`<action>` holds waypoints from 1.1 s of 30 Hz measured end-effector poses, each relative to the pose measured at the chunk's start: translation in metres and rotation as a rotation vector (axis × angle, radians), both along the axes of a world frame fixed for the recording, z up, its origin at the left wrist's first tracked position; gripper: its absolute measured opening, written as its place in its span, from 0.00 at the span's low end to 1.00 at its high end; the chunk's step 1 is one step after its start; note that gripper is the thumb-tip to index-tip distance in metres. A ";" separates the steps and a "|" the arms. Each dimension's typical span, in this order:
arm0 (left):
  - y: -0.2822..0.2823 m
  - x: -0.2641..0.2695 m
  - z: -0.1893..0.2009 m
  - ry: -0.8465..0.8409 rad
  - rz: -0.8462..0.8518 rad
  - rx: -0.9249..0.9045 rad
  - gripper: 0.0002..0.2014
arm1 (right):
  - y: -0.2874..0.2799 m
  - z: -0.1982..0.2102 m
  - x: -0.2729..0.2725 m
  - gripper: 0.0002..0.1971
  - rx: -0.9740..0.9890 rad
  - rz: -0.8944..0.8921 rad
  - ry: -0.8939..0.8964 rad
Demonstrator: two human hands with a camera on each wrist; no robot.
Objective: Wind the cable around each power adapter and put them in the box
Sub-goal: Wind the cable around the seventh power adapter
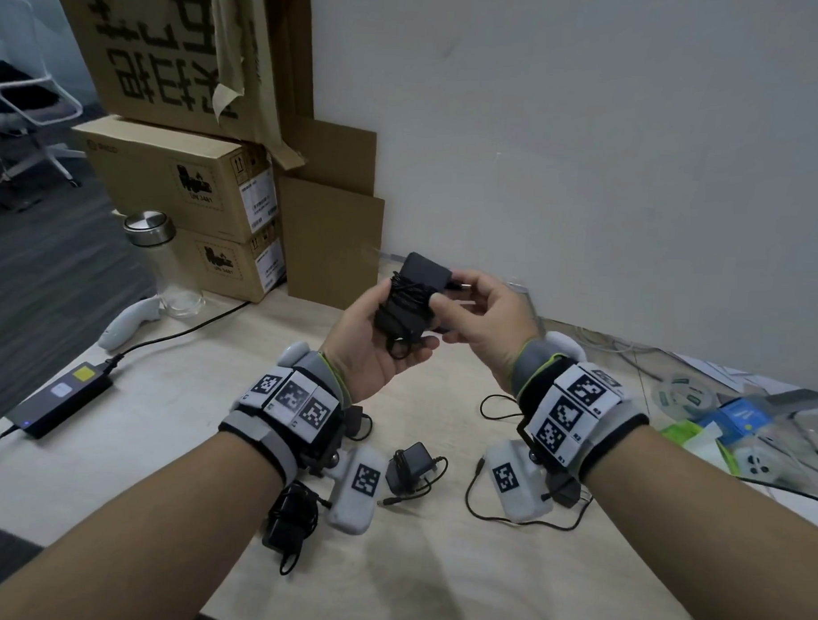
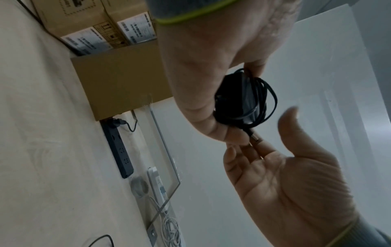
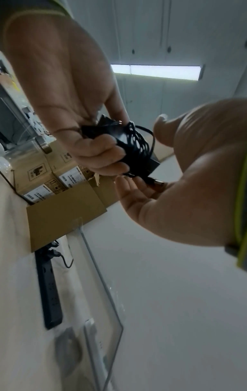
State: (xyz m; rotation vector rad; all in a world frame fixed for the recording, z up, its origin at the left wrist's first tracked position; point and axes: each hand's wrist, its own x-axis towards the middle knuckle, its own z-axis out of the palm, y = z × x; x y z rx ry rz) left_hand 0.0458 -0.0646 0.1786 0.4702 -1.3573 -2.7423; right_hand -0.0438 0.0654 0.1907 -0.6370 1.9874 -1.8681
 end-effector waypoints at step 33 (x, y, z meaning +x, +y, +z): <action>0.005 0.003 0.007 -0.003 -0.058 -0.021 0.32 | -0.011 -0.001 0.009 0.09 -0.096 -0.126 -0.252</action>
